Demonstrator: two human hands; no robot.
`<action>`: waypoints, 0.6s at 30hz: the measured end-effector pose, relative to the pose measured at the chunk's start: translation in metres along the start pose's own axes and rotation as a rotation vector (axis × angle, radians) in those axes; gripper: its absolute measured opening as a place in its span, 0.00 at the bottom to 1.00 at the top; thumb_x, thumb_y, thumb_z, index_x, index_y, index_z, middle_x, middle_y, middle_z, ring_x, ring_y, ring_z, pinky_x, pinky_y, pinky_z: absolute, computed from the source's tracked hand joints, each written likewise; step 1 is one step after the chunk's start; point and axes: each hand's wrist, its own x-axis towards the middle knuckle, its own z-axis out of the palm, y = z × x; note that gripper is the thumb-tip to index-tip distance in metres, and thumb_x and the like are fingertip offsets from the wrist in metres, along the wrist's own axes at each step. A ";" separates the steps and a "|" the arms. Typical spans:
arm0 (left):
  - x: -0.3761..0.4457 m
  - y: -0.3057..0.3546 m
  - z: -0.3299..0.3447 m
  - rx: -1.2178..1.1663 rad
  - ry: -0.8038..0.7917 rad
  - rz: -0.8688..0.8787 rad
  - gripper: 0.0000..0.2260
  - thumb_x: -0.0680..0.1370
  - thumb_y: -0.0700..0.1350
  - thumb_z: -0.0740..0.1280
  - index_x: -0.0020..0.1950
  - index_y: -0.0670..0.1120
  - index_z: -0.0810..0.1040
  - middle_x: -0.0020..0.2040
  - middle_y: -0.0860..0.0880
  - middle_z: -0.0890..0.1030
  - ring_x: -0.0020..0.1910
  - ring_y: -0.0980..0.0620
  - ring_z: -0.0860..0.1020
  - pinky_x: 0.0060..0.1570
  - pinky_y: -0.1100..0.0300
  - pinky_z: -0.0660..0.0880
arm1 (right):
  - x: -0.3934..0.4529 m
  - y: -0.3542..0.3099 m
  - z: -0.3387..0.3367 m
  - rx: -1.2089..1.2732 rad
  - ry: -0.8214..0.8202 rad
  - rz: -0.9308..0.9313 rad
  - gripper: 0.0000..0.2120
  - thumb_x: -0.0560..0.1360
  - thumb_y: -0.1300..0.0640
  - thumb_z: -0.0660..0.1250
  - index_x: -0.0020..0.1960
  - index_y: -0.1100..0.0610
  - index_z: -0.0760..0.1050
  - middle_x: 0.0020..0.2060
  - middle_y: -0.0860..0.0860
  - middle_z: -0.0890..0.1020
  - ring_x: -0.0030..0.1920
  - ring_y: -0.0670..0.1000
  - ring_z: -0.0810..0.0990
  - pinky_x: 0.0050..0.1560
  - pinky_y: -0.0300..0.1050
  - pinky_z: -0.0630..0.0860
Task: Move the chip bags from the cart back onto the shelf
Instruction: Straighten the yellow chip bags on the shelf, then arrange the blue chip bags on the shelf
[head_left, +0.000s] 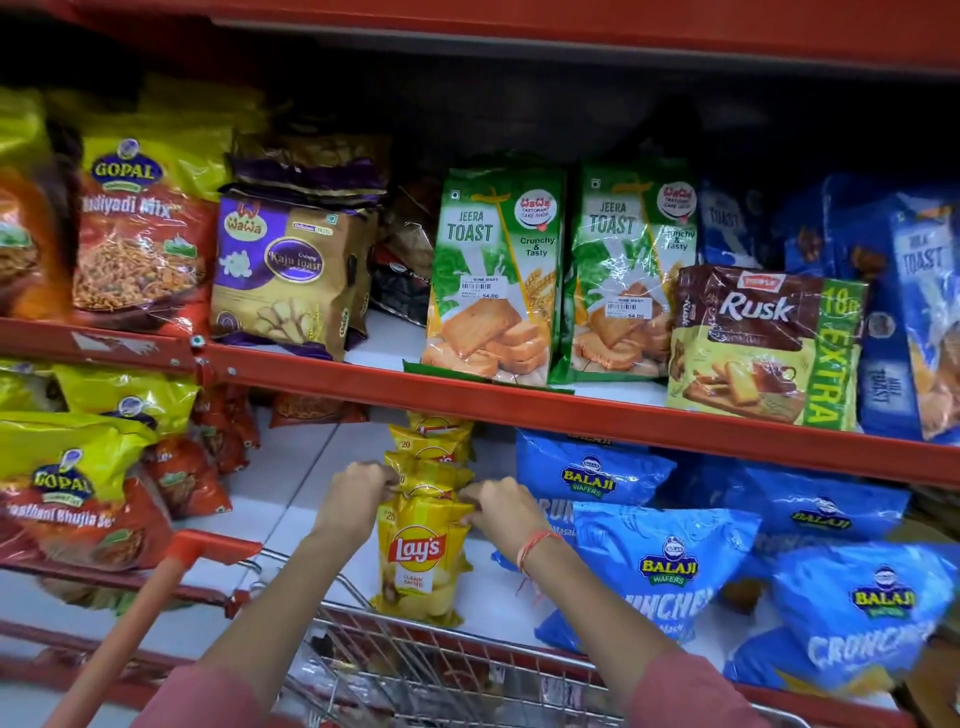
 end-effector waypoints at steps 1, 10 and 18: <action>-0.003 0.006 -0.001 0.027 0.021 0.016 0.12 0.73 0.35 0.68 0.55 0.43 0.79 0.52 0.39 0.83 0.48 0.43 0.82 0.50 0.49 0.79 | -0.007 0.001 -0.006 0.019 0.022 -0.017 0.18 0.74 0.55 0.67 0.63 0.55 0.73 0.58 0.61 0.79 0.59 0.62 0.76 0.60 0.55 0.74; -0.028 0.097 0.020 -0.286 0.059 0.180 0.15 0.70 0.48 0.72 0.54 0.44 0.80 0.53 0.44 0.84 0.50 0.49 0.80 0.48 0.66 0.73 | -0.089 0.081 -0.059 0.035 0.248 -0.013 0.19 0.74 0.53 0.66 0.65 0.52 0.71 0.61 0.53 0.78 0.62 0.54 0.75 0.62 0.49 0.72; -0.025 0.163 0.055 -0.434 -0.029 0.169 0.13 0.70 0.47 0.72 0.52 0.42 0.80 0.49 0.43 0.85 0.47 0.49 0.82 0.51 0.56 0.78 | -0.117 0.155 -0.086 -0.081 0.218 0.176 0.20 0.75 0.53 0.66 0.65 0.54 0.70 0.62 0.53 0.77 0.64 0.54 0.73 0.61 0.49 0.71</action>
